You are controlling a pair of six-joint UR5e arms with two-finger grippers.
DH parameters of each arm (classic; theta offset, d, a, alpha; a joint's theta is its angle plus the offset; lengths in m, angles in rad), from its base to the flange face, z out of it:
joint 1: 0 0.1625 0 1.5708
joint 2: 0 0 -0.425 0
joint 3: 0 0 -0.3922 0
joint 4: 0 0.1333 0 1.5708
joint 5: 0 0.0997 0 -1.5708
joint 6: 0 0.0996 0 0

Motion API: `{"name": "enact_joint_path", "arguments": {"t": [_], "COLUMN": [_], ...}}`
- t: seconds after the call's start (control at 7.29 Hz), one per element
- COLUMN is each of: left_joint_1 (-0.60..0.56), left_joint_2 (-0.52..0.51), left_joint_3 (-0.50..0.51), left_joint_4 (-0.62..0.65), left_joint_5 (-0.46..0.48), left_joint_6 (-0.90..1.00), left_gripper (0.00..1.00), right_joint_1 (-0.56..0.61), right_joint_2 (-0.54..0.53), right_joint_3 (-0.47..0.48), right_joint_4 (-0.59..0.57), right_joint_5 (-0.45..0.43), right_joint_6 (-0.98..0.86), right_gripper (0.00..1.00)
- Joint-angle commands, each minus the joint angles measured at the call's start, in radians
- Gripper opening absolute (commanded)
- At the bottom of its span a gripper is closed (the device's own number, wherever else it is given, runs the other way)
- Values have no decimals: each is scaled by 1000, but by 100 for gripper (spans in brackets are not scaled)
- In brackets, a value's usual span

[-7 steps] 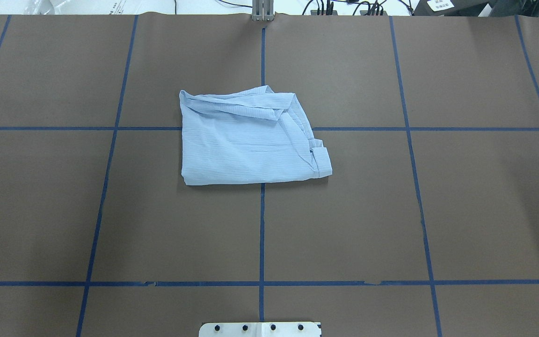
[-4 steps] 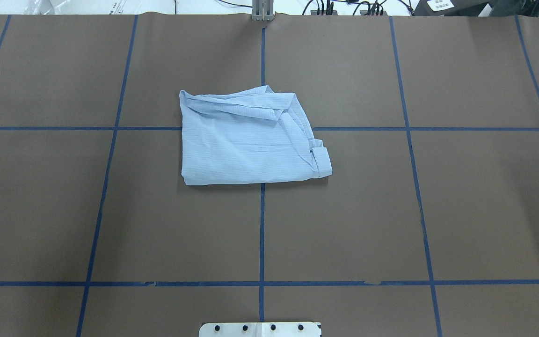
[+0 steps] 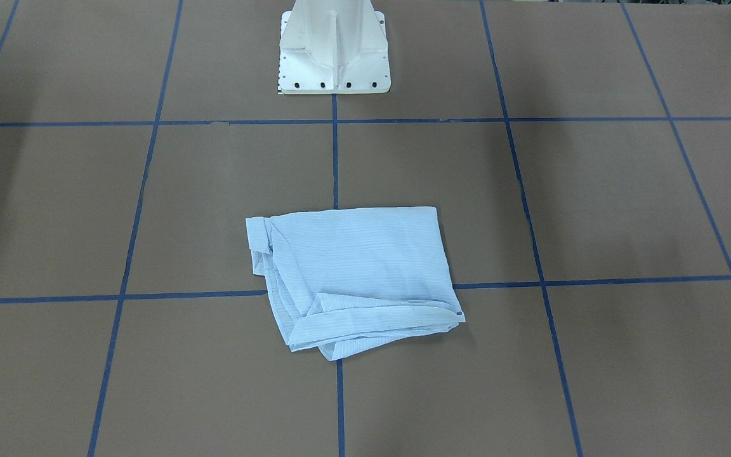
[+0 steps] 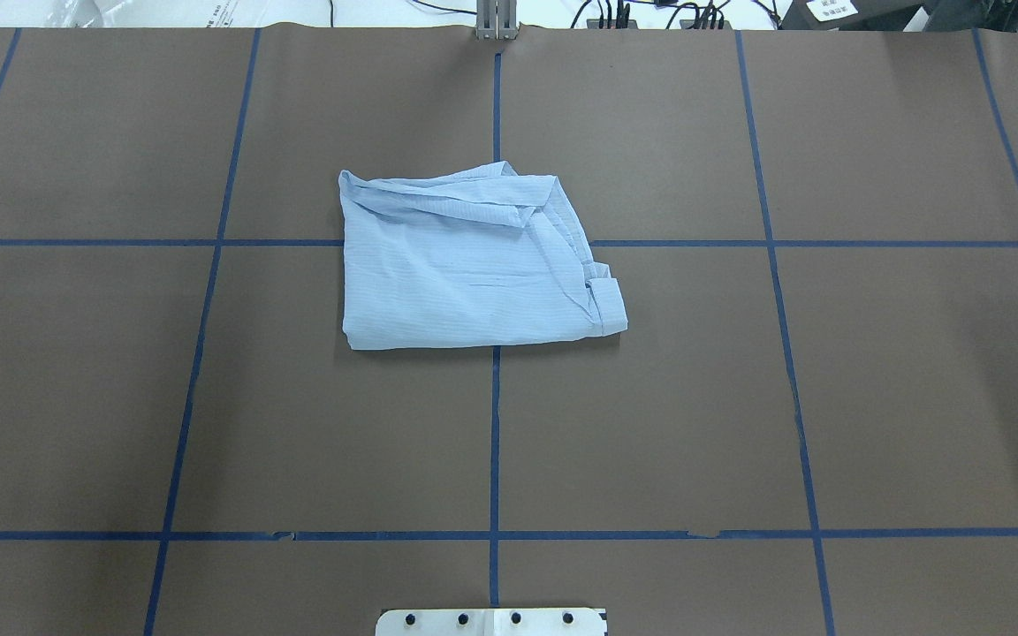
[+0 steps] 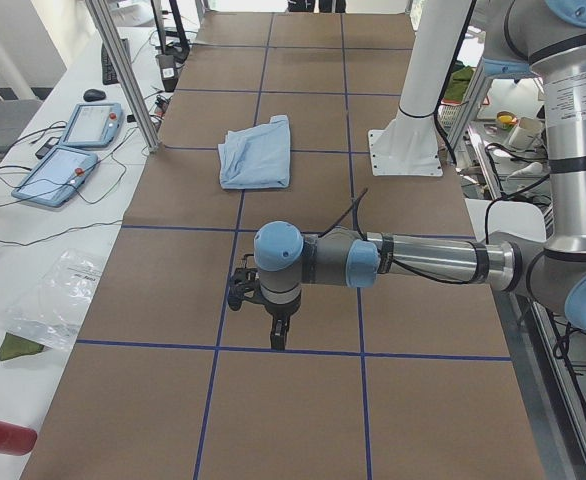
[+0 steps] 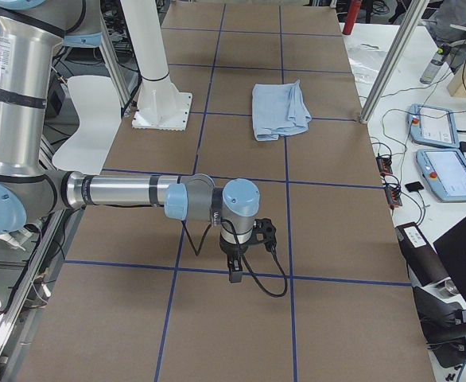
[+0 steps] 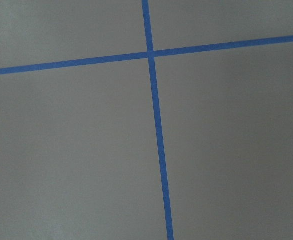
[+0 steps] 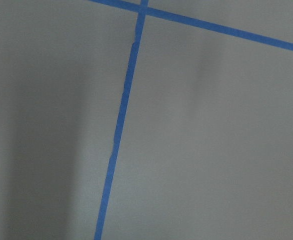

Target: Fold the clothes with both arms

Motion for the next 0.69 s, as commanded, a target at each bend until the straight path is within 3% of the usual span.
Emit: {"name": "enact_joint_path", "arguments": {"t": [0.0,0.55], "left_joint_1": [2,2], "left_joint_2": [-9,-9], "left_joint_3": [-7,-11], "left_joint_4": [-29,-28], "left_joint_5": [0,8], "left_joint_6": [2,0], "left_gripper": [100,100], "right_joint_1": [0,0], "right_joint_2": [0,3], "right_joint_3": [1,1], "right_joint_4": [0,1], "right_joint_5": [-11,-13], "right_joint_6": [1,-1], "right_gripper": [100,100]}}
